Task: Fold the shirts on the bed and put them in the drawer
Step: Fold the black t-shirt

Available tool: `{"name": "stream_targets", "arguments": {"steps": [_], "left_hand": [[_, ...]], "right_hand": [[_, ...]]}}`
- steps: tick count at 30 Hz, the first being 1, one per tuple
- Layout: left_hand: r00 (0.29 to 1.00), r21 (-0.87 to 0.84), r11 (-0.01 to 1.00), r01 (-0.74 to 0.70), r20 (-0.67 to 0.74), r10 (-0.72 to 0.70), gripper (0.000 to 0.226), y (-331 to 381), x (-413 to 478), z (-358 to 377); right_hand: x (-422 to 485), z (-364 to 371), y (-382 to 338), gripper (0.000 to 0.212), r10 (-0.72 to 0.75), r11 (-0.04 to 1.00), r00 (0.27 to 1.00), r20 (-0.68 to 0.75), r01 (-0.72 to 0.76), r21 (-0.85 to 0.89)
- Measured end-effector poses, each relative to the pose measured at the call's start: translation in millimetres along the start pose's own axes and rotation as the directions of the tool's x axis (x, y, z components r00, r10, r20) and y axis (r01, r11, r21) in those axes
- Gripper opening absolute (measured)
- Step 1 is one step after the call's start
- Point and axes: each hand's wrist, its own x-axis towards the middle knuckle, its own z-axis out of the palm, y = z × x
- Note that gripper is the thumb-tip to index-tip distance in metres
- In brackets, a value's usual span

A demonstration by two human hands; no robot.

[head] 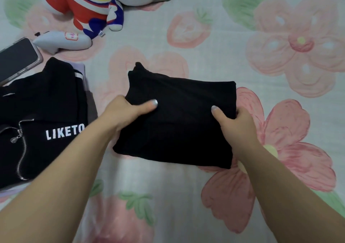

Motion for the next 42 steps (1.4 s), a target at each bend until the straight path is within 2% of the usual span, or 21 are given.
{"name": "stream_targets", "arguments": {"steps": [3,5,7,9,12,14,17,19,21,22,23,25,28,30,32,35,38,40,42], "left_hand": [[0.989,-0.111,0.991,-0.076,0.119,0.089,0.067,-3.2,-28.0,8.4],[0.962,-0.304,0.947,-0.106,0.208,0.175,0.073,-5.3,-55.6,8.3],[0.93,-0.382,0.914,-0.135,0.271,0.25,0.069,-14.0,-86.0,17.2],[0.933,-0.303,0.942,-0.143,0.278,0.231,0.059,-33.2,-109.8,45.8],[0.967,-0.047,0.999,-0.026,0.251,0.037,0.056,-57.1,-138.8,97.2],[0.996,0.161,0.987,-0.018,0.092,0.003,0.065,-74.0,-151.9,116.0],[0.992,0.241,0.97,0.022,-0.124,0.009,0.073,-81.8,-160.7,119.1],[0.964,0.219,0.97,-0.105,-0.216,0.153,0.069,-80.6,-157.0,116.7],[0.924,0.169,0.962,-0.216,-0.284,0.257,0.046,-71.0,-143.1,112.4],[0.913,0.133,0.964,-0.23,-0.314,0.261,0.031,-65.3,-133.4,109.9],[0.917,0.059,0.975,-0.214,-0.331,0.222,0.028,-60.4,-123.2,108.3],[0.943,-0.167,0.971,-0.17,-0.313,0.111,0.045,-54.9,-106.5,105.3],[0.966,-0.323,0.937,-0.132,-0.253,0.048,0.046,-51.0,-99.7,105.3],[0.961,-0.416,0.899,-0.136,-0.277,0.018,0.035,-50.4,-101.2,104.9],[0.955,-0.462,0.873,-0.157,-0.296,0.015,0.03,-51.7,-104.3,103.5],[0.946,-0.395,0.896,-0.204,-0.316,0.076,0.023,-55.2,-108.0,99.6],[0.935,-0.234,0.931,-0.279,-0.287,0.208,0.018,-50.2,-107.6,93.5],[0.943,-0.158,0.932,-0.326,-0.127,0.308,0.03,-42.8,-104.0,91.0],[0.936,-0.096,0.936,-0.34,0.064,0.346,0.035,-32.0,-97.8,91.4]], "right_hand": [[-3.9,-12.5,-9.9,0.016,-0.139,0.99,0.989,0.049,0.138,0.028],[-9.3,-44.8,-15.8,0.015,-0.244,0.97,0.969,0.034,0.243,0.031],[-22.4,-87.0,-16.0,0.023,-0.282,0.959,0.955,0.088,0.278,0.051],[-39.2,-119.8,-1.7,0.028,-0.222,0.975,0.965,0.137,0.223,0.008],[-58.6,-139.8,41.6,0.01,0.014,0.982,0.996,0.083,0.002,-0.187],[-68.6,-146.7,67.9,0.015,0.144,0.944,0.99,-0.001,-0.138,-0.301],[-76.9,-154.8,80.8,0.017,0.176,0.925,0.978,-0.11,-0.203,-0.32],[-82.1,-153.0,78.1,0.023,0.04,0.881,0.982,-0.185,-0.122,-0.457],[-84.8,-138.8,66.1,0.028,-0.223,0.792,0.949,-0.22,0.045,-0.609],[-88.2,-124.4,55.7,0.028,-0.341,0.764,0.922,-0.184,0.158,-0.626],[-91.5,-106.8,45.9,0.028,-0.429,0.743,0.896,-0.114,0.278,-0.608],[-96.0,-68.4,29.1,0.028,-0.523,0.701,0.849,0.072,0.477,-0.529],[-88.1,-16.9,12.3,0.041,-0.511,0.545,0.793,0.331,0.597,-0.589],[-73.9,0.4,6.9,0.046,-0.437,0.44,0.805,0.402,0.581,-0.685],[-67.4,1.3,4.8,0.037,-0.388,0.397,0.813,0.434,0.573,-0.717],[-77.4,-18.7,8.9,0.015,-0.463,0.425,0.743,0.484,0.665,-0.614],[-95.0,-46.6,17.6,0.017,-0.498,0.527,0.719,0.485,0.695,-0.489],[-103.6,-55.6,23.0,0.016,-0.504,0.559,0.728,0.465,0.686,-0.466],[-108.6,-55.4,25.9,0.016,-0.503,0.591,0.751,0.427,0.66,-0.464]]}}
